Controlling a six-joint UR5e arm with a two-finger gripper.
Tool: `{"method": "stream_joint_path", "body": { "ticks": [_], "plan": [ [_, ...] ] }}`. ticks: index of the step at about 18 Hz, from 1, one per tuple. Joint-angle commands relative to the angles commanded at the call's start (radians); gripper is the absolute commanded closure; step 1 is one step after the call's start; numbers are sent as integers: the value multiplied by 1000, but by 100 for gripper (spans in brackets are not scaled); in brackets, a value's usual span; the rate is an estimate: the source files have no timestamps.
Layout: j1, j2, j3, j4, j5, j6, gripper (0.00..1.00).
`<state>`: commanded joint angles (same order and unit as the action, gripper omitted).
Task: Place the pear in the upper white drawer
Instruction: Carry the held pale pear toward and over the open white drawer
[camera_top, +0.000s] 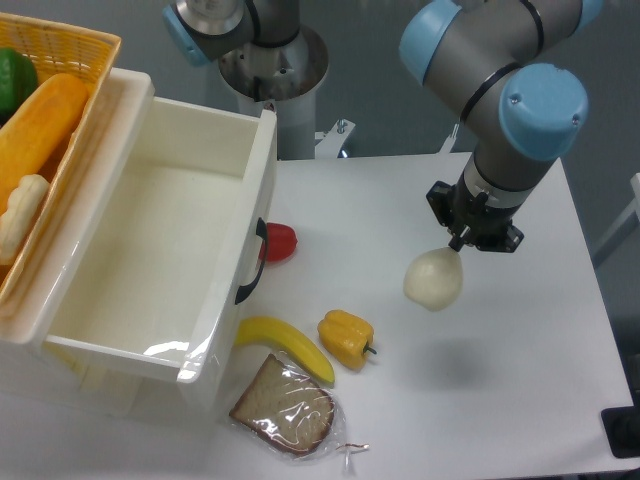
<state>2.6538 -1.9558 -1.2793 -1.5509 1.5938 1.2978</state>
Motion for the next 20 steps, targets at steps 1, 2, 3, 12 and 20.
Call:
{"method": "stream_joint_path", "body": {
  "ticks": [1,2,3,12,20],
  "plan": [
    [0,3,-2,-2,2,0,100],
    [-5,6,-2,-2,2,-2,100],
    [-12,12,0,0,3,-3,100],
    [-67,113,2,-38,-18,-40,100],
    [-130,213,-2,-110,-80,-97,100]
  ]
}}
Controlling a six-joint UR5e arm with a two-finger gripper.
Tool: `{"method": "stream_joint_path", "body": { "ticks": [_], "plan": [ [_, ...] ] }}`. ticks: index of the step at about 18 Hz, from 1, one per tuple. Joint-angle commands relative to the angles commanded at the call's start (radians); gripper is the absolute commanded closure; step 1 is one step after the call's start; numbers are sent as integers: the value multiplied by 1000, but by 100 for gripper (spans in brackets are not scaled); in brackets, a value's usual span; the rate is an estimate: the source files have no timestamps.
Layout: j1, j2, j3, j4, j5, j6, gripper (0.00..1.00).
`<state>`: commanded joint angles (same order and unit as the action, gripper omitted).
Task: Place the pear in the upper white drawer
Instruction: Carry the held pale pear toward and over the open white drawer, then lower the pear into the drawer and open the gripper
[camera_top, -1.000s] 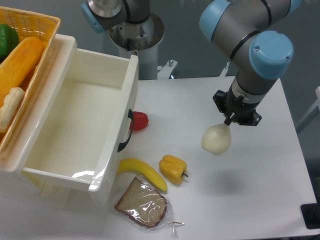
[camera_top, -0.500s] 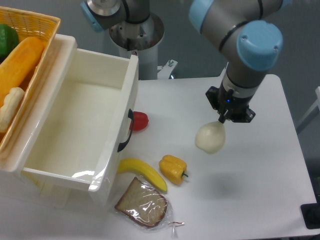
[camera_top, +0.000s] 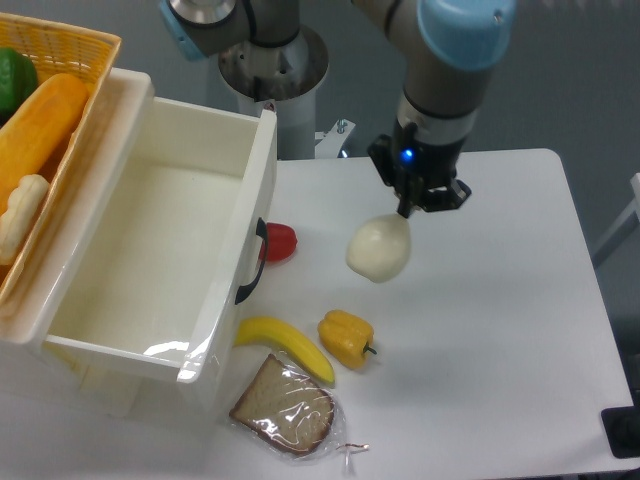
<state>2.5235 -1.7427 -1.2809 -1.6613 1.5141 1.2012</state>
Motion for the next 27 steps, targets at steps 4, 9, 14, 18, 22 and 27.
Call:
{"method": "stream_joint_path", "body": {
  "ticks": [4,9,14,18,22,27],
  "plan": [
    [-60,43,-15,0,-25,-81,100],
    [-169,68,-31,2,-26,-178,100],
    [-256,74,-78,3,-23,-226,100],
    [-290,74,-129,6,-17,-227,100],
    [-322,61,-138,6,-15,-229,100],
    [-354,49,-173,12,-12,-227,100]
  ]
}}
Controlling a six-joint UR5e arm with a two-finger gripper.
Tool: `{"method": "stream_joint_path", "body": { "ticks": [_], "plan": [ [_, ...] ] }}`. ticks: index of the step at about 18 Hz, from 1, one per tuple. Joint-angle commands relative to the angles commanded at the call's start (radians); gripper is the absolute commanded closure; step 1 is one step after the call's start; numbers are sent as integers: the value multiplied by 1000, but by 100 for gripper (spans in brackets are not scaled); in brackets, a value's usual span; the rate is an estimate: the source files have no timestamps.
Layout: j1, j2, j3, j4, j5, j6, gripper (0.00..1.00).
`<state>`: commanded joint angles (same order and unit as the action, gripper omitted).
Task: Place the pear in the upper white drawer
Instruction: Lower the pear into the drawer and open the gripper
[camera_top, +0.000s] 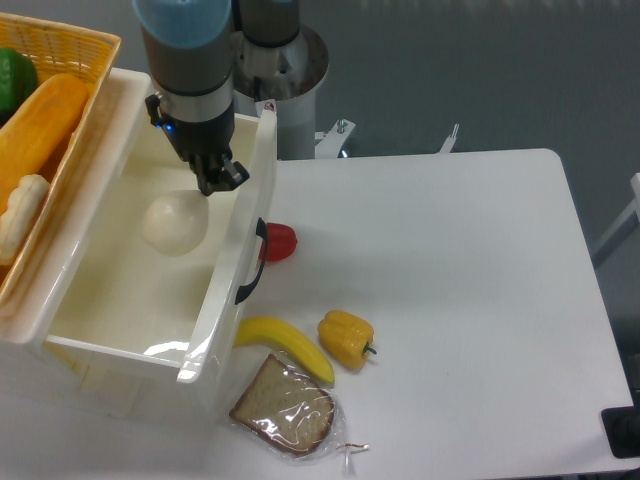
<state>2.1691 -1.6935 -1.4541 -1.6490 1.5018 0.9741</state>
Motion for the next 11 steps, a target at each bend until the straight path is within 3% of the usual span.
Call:
{"method": "stream_joint_path", "body": {
  "ticks": [11],
  "plan": [
    [-48,-23,-17,2,17,-2,100]
  ]
}}
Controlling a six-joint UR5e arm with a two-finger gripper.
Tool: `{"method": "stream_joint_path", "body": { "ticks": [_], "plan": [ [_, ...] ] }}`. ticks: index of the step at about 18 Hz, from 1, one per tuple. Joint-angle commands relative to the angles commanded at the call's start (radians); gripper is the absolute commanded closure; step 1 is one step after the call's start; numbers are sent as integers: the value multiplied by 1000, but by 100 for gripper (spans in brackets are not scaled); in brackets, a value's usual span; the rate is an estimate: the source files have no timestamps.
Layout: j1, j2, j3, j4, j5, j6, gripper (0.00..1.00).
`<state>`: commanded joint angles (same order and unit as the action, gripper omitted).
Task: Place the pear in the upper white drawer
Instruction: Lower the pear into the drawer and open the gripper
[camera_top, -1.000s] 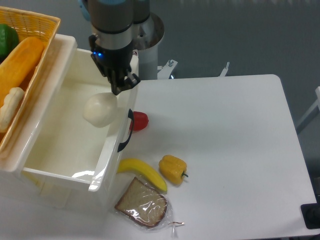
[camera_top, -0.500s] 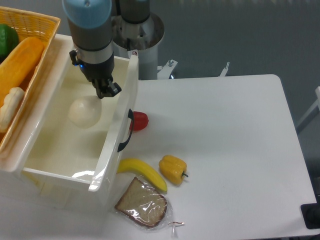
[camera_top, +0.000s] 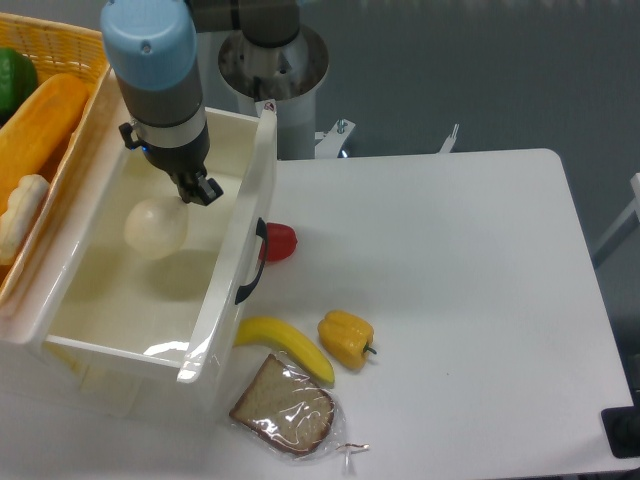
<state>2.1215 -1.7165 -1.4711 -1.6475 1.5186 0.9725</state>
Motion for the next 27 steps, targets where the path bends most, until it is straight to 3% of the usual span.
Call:
{"method": "stream_joint_path", "body": {
  "ticks": [8,17,20,23,27],
  "plan": [
    [-18,-18,0,3,0,-40,100],
    [-35,-32,2,12,2,-32,51],
    [-34,-29,11,21,2,-29,43],
    [-14,-15,14,101,-5,-26,42],
    [78,26,23,193,-18,-25,38]
  ]
}}
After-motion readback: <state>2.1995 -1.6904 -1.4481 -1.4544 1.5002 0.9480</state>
